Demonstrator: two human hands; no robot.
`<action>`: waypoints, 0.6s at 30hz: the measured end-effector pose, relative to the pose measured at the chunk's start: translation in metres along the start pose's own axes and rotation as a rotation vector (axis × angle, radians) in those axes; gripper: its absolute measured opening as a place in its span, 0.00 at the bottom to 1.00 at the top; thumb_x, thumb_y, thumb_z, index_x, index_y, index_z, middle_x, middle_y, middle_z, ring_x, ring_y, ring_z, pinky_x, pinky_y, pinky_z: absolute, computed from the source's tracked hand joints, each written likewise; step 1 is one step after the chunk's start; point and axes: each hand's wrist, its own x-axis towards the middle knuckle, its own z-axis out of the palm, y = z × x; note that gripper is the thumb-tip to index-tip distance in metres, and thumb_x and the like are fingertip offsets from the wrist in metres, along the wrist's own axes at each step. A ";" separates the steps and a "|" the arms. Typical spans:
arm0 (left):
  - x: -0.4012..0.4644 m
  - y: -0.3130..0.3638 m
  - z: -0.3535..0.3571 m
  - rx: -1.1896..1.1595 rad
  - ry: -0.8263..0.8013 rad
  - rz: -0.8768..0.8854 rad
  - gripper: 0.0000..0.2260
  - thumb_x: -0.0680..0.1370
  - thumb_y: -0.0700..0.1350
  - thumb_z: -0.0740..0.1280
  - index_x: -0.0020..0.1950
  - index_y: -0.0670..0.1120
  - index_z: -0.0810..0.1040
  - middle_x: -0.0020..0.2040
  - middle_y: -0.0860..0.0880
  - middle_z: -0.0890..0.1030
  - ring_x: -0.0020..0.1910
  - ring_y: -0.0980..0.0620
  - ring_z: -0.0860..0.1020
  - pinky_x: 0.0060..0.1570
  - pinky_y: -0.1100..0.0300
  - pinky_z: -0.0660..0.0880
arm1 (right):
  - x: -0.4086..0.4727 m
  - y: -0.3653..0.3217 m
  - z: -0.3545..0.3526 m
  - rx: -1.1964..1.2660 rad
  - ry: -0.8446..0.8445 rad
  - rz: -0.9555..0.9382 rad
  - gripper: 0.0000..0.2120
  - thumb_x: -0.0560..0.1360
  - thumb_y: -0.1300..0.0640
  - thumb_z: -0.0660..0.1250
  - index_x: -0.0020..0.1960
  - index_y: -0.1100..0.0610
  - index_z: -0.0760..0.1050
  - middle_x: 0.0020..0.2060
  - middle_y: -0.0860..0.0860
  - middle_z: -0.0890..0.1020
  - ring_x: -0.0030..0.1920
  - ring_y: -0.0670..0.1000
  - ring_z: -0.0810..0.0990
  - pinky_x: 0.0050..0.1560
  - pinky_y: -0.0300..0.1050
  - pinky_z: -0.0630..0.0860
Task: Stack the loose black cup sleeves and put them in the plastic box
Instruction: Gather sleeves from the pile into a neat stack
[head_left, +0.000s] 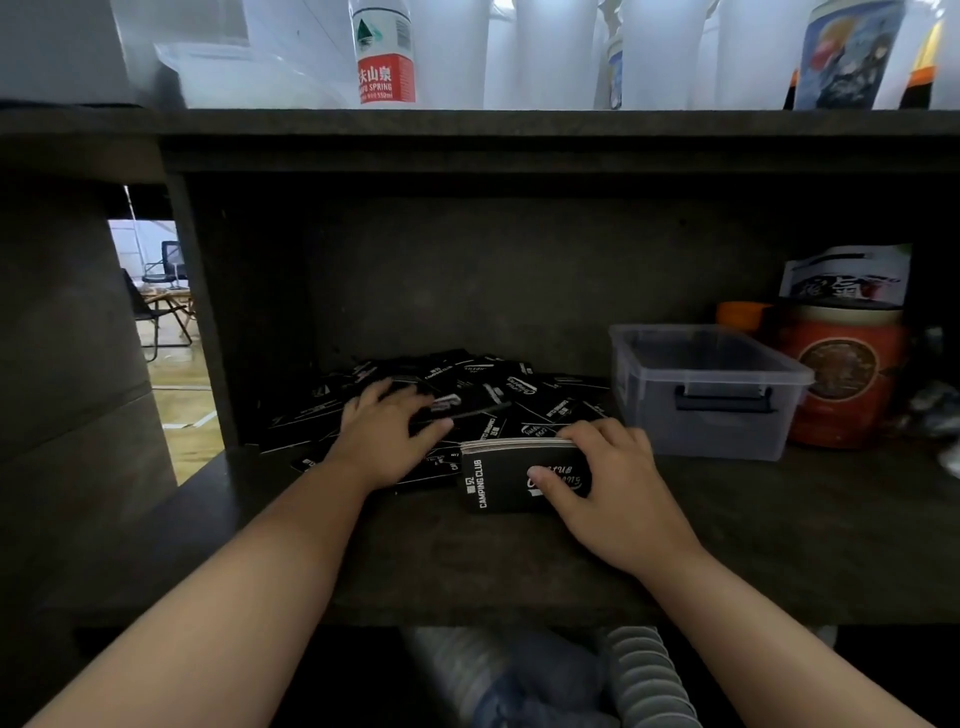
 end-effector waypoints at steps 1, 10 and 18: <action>-0.001 0.003 -0.002 -0.041 0.024 0.049 0.25 0.78 0.63 0.60 0.72 0.56 0.68 0.73 0.52 0.68 0.75 0.49 0.59 0.71 0.51 0.54 | 0.000 0.000 0.000 -0.001 0.002 -0.001 0.21 0.73 0.39 0.65 0.62 0.47 0.72 0.56 0.45 0.72 0.61 0.46 0.64 0.58 0.41 0.68; -0.008 -0.007 -0.009 -0.157 0.028 0.060 0.22 0.75 0.59 0.69 0.67 0.56 0.73 0.61 0.52 0.77 0.65 0.51 0.70 0.60 0.57 0.70 | -0.001 -0.003 -0.002 -0.007 -0.019 0.010 0.21 0.74 0.39 0.66 0.63 0.48 0.72 0.57 0.44 0.71 0.61 0.45 0.62 0.56 0.38 0.64; -0.013 0.004 -0.028 -0.330 0.337 0.215 0.08 0.78 0.51 0.66 0.52 0.52 0.84 0.48 0.57 0.84 0.48 0.60 0.79 0.50 0.63 0.74 | -0.002 -0.003 -0.002 -0.024 -0.018 0.012 0.22 0.74 0.38 0.65 0.63 0.48 0.71 0.58 0.44 0.72 0.61 0.45 0.63 0.55 0.38 0.65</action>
